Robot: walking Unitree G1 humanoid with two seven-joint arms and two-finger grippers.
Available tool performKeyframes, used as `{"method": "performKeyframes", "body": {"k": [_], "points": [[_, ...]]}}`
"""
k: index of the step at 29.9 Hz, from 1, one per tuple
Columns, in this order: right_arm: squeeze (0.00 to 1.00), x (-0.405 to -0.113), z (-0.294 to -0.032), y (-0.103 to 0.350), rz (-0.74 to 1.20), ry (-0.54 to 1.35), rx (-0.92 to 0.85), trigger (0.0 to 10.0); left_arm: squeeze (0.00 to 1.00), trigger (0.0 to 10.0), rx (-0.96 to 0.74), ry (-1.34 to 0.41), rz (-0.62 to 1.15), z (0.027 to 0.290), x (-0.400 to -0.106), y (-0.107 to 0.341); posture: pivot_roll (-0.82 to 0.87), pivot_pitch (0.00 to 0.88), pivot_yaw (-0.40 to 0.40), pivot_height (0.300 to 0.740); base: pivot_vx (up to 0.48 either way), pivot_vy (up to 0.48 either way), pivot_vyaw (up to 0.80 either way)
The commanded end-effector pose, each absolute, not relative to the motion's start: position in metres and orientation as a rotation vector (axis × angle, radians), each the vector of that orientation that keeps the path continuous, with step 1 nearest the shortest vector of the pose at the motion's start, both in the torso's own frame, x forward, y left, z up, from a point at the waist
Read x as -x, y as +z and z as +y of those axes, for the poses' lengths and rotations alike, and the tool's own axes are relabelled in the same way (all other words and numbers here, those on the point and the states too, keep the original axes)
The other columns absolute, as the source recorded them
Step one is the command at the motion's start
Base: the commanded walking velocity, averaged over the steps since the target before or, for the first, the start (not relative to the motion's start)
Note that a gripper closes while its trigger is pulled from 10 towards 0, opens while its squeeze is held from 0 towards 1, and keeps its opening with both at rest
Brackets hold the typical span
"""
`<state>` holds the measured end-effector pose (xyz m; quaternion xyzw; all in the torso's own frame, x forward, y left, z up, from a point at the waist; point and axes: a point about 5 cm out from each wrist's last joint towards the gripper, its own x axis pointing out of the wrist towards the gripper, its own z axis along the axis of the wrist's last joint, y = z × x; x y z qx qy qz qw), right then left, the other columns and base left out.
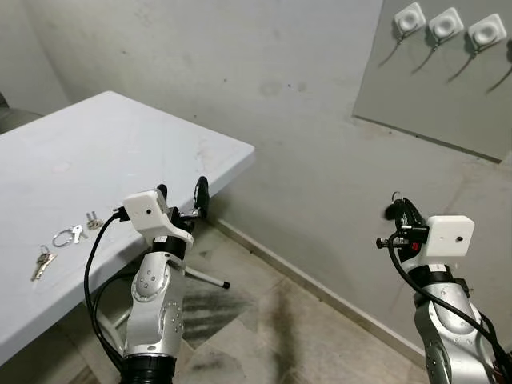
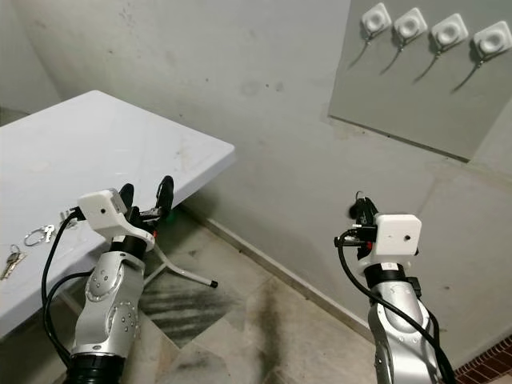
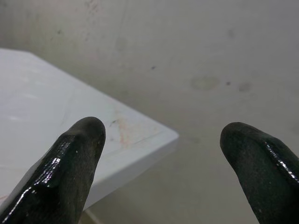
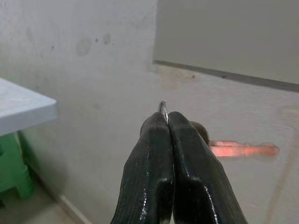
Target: Hang keys on a hook
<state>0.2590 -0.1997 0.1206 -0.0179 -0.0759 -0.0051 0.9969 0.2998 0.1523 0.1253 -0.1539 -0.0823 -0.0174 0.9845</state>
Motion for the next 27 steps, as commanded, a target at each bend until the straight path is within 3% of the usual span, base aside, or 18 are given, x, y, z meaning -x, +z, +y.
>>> {"method": "performKeyframes", "body": {"k": [1,12,27], "points": [[0.00,-0.2614,-0.1947,0.1266,-0.171,0.010,0.033,10.0,0.00,10.0,0.302,-0.018,-0.162,0.1576,-0.3005,0.1264,-0.08,0.000,-0.007,0.740,0.000,0.000,0.00],[0.00,-0.2653,-0.1921,0.1289,-0.172,0.015,0.024,10.0,0.00,10.0,0.279,-0.048,-0.165,0.1567,-0.3026,0.1296,-0.07,0.000,-0.002,0.740,0.000,0.000,0.00],[0.00,-0.2709,-0.1902,0.1288,-0.153,0.005,0.014,10.0,0.00,10.0,0.247,-0.049,-0.156,0.1577,-0.3063,0.1320,-0.07,0.000,0.007,0.740,0.000,0.000,-0.71]]}}
